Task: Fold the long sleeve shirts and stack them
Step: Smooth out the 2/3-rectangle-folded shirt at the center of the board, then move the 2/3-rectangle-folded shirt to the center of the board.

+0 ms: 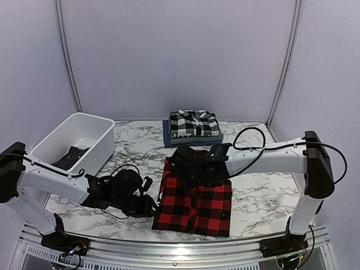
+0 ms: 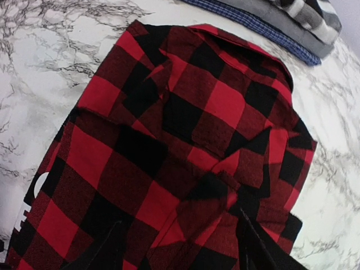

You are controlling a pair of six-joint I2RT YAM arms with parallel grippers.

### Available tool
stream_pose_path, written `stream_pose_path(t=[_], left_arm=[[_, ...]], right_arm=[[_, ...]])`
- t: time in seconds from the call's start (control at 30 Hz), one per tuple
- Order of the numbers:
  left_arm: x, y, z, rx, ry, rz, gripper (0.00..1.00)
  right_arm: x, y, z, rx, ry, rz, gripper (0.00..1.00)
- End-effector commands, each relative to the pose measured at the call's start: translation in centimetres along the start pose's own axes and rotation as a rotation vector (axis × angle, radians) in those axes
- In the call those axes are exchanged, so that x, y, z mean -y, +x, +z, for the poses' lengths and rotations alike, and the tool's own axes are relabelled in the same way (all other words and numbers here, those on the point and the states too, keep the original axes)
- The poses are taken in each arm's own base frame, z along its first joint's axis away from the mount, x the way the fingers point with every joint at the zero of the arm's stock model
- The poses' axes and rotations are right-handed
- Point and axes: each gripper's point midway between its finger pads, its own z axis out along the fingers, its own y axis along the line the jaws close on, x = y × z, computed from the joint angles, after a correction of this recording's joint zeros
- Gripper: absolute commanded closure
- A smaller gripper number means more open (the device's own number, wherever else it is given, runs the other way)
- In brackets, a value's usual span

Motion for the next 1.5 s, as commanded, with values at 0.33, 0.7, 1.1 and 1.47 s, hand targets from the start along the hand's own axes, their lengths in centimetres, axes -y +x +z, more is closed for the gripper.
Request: stream_pose_path(t=[0.33, 0.7, 1.1, 1.47], left_arm=[[0.3, 0.1, 1.1, -0.024, -0.001, 0.012, 0.72], [0.9, 0.0, 1.3, -0.025, 0.016, 0.021, 0.77], [0.4, 0.2, 1.5, -0.027, -0.004, 0.019, 0.76], [0.8, 1.1, 1.5, -0.044, 0.003, 0.024, 0.83]], right_arm=[[3.4, 6.7, -6.6, -0.008, -0.33, 0.332, 0.25], [5.7, 13.7, -6.6, -0.076, -0.418, 0.477, 0.33], [4.3, 18.8, -6.8, -0.164, -0.53, 0.533, 0.44], [2.8, 20.0, -6.2, -0.193, -0.53, 0.519, 0.49]])
